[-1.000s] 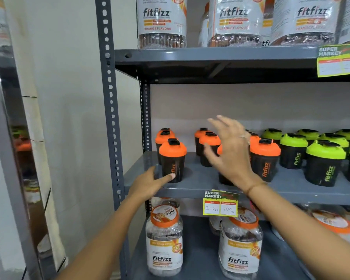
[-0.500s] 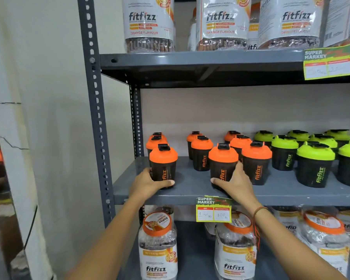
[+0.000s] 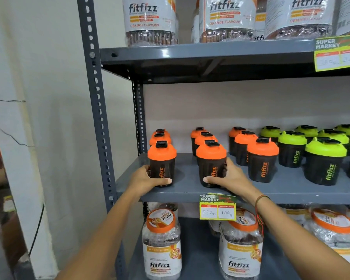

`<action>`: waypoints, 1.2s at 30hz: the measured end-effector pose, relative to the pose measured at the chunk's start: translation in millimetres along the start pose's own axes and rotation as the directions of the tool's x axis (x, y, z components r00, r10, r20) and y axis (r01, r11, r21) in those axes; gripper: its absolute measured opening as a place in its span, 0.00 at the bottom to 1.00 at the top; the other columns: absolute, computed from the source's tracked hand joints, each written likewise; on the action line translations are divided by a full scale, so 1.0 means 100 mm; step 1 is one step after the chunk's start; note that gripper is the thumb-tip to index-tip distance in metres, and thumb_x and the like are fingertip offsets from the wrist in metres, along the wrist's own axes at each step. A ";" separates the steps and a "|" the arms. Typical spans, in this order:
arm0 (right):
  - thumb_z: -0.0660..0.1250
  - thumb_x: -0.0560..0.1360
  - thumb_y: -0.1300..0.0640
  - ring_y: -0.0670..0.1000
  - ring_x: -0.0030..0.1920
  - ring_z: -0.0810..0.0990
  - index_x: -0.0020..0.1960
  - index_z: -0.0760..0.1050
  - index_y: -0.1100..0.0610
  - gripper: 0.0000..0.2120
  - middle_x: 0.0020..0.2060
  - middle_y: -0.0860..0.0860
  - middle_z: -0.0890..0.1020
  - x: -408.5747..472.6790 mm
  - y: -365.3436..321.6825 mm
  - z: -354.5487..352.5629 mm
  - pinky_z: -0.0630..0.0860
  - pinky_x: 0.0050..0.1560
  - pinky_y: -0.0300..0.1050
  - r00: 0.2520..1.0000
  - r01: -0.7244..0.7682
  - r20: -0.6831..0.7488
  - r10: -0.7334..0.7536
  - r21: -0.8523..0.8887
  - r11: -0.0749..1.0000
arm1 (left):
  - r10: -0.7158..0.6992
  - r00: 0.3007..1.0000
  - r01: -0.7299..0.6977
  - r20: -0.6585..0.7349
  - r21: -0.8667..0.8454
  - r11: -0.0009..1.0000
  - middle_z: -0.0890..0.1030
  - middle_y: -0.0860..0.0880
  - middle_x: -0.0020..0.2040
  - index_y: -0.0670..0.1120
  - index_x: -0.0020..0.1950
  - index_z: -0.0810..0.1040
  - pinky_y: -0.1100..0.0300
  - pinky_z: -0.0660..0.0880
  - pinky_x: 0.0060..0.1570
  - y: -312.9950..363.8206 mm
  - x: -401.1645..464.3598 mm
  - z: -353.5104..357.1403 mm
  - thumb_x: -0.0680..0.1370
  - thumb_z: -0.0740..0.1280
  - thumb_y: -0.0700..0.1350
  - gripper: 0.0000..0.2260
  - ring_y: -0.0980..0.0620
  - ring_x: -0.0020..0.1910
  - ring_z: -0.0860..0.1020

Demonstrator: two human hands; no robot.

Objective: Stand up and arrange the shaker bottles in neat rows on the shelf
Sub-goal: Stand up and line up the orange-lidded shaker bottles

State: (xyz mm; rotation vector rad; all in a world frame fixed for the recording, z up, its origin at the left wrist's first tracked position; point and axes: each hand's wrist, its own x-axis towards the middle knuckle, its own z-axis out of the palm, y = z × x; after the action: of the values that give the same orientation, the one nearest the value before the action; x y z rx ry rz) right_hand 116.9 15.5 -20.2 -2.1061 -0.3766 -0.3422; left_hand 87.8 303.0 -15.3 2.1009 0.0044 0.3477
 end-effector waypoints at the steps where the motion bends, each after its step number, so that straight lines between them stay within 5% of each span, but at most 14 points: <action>1: 0.81 0.61 0.41 0.48 0.60 0.76 0.71 0.65 0.51 0.45 0.66 0.51 0.78 0.00 -0.01 0.01 0.74 0.61 0.45 1.000 0.003 -0.004 -0.003 -0.006 1.000 | -0.001 1.000 0.001 -0.006 0.004 1.000 0.82 0.50 0.58 0.57 0.50 0.74 0.52 0.75 0.58 0.00 0.00 0.00 0.58 0.81 0.56 0.25 0.51 0.55 0.79; 8: 0.80 0.61 0.39 0.53 0.64 0.77 0.69 0.65 0.53 0.44 0.66 0.52 0.78 0.00 -0.01 0.03 0.73 0.59 0.45 0.999 0.023 -0.029 -0.024 -0.055 0.998 | -0.023 0.999 0.023 -0.035 0.007 1.000 0.81 0.49 0.60 0.49 0.60 0.75 0.52 0.75 0.58 0.00 -0.02 0.04 0.58 0.81 0.56 0.34 0.50 0.56 0.79; 18: 0.81 0.61 0.42 0.52 0.64 0.77 0.70 0.64 0.53 0.44 0.66 0.52 0.77 -0.03 0.05 -0.04 0.74 0.63 0.49 0.999 0.012 -0.040 -0.013 -0.027 1.000 | 0.000 0.996 -0.001 -0.087 -0.010 1.000 0.80 0.47 0.61 0.53 0.54 0.72 0.59 0.72 0.51 0.02 -0.10 0.07 0.62 0.81 0.53 0.26 0.53 0.50 0.76; 21: 0.81 0.62 0.42 0.52 0.63 0.76 0.70 0.64 0.53 0.44 0.66 0.53 0.77 -0.04 0.03 -0.05 0.74 0.62 0.48 0.999 0.014 -0.036 -0.015 -0.032 0.999 | 0.000 0.995 0.003 -0.104 0.029 1.000 0.79 0.47 0.65 0.50 0.63 0.71 0.55 0.73 0.57 0.01 -0.13 0.09 0.61 0.80 0.56 0.35 0.49 0.58 0.77; 24: 0.81 0.62 0.43 0.48 0.61 0.73 0.72 0.62 0.53 0.45 0.68 0.52 0.75 -0.08 0.01 -0.07 0.72 0.62 0.46 0.999 0.033 -0.026 -0.033 0.005 0.999 | 0.011 0.957 -0.025 -0.290 -0.043 0.999 0.69 0.46 0.73 0.52 0.75 0.57 0.44 0.70 0.66 0.04 -0.28 0.18 0.58 0.79 0.63 0.52 0.44 0.70 0.70; 26: 0.79 0.64 0.41 0.48 0.64 0.72 0.74 0.62 0.50 0.45 0.66 0.49 0.73 -0.14 0.02 -0.07 0.71 0.65 0.48 0.993 0.060 -0.109 -0.053 0.060 0.996 | 0.071 0.858 -0.106 -0.509 -0.039 0.994 0.65 0.47 0.76 0.52 0.77 0.54 0.41 0.67 0.67 0.13 -0.44 0.27 0.62 0.76 0.64 0.51 0.45 0.74 0.65; 28: 0.76 0.68 0.42 0.48 0.62 0.75 0.70 0.68 0.49 0.35 0.62 0.46 0.74 -0.27 0.03 -0.06 0.75 0.61 0.49 0.949 0.136 -0.298 -0.103 0.093 0.986 | 0.217 0.734 -0.254 -0.643 0.036 0.966 0.67 0.47 0.73 0.51 0.75 0.58 0.50 0.67 0.65 0.27 -0.61 0.39 0.67 0.74 0.61 0.43 0.48 0.71 0.66; 31: 0.73 0.72 0.45 0.51 0.52 0.78 0.58 0.74 0.51 0.18 0.51 0.48 0.77 -0.46 0.05 -0.14 0.79 0.47 0.49 0.751 0.287 -0.616 -0.238 -0.020 0.958 | 0.456 0.643 -0.465 -0.615 0.159 0.871 0.72 0.49 0.66 0.50 0.71 0.65 0.56 0.71 0.62 0.50 -0.75 0.67 0.71 0.74 0.55 0.33 0.52 0.65 0.71; 34: 0.74 0.71 0.47 0.54 0.51 0.74 0.57 0.71 0.54 0.20 0.51 0.50 0.74 -0.52 0.13 -0.37 0.75 0.49 0.53 0.586 0.269 -0.771 -0.248 -0.104 0.958 | 0.543 0.729 -0.528 -0.417 0.162 0.833 0.73 0.51 0.66 0.52 0.72 0.63 0.55 0.74 0.62 0.65 -0.74 0.97 0.72 0.73 0.56 0.33 0.54 0.65 0.72; 36: 0.76 0.69 0.47 0.54 0.56 0.73 0.63 0.68 0.57 0.29 0.57 0.53 0.72 -0.50 0.23 -0.57 0.74 0.54 0.53 0.586 0.173 -0.790 -0.181 -0.096 0.980 | 0.451 0.852 -0.432 -0.265 0.129 0.893 0.68 0.51 0.73 0.54 0.76 0.55 0.52 0.70 0.66 0.70 -0.64 1.13 0.69 0.73 0.60 0.41 0.52 0.71 0.68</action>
State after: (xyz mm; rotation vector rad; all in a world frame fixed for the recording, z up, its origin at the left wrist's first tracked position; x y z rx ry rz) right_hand 74.9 -50.9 -27.3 -1.6911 -0.0331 -1.3561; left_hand 44.9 162.8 -27.4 2.0825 -0.3053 0.9441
